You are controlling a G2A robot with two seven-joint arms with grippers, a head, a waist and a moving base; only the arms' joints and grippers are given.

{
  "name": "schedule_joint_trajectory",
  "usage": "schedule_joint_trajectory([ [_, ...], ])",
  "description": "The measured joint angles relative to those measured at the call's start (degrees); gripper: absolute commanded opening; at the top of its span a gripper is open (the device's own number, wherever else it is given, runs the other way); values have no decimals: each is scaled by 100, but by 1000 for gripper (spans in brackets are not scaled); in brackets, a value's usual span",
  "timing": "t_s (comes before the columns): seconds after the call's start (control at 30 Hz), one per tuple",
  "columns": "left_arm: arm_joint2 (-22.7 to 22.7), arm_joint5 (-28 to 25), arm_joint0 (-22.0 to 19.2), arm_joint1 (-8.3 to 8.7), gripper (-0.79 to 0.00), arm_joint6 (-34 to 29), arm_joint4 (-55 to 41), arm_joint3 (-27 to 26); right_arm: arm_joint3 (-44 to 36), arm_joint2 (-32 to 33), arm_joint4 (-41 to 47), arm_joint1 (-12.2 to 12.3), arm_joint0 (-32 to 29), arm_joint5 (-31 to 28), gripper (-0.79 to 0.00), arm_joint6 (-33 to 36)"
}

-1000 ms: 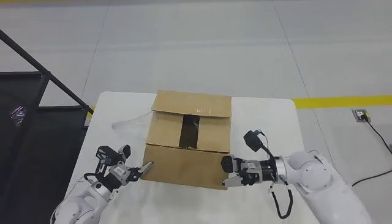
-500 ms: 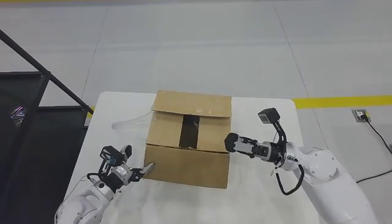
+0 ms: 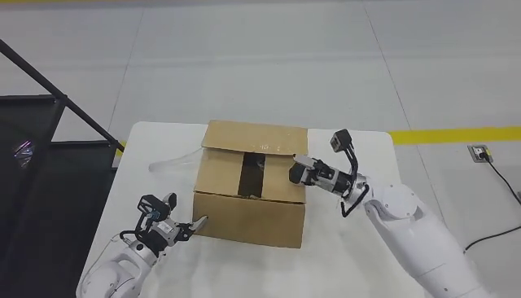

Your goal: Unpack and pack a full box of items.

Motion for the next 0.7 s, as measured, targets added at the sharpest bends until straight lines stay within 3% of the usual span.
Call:
schedule_joint_trajectory([
  [0.1,-20,-23,-2,7,0,14,-36,24,426,-191,67,-138,275,-73,0,-129],
  [0.37,-64,12,6,19,0,89,-65,120,982,-498,-164,-489,836,-580,0,-1294],
  [0.47,-101,10,2,24,0,116,-136,159,1172,-631,-424,-626,1126,-588,0,-1727],
  [0.6,-129,3,12,32,0,122,-166,167,1528,-901,-1308,-849,1562,-541,0,-2840],
  [0.7,-144,41,18,35,0,147,-168,169,1927,-1117,-1551,-1043,1886,-421,0,-3190],
])
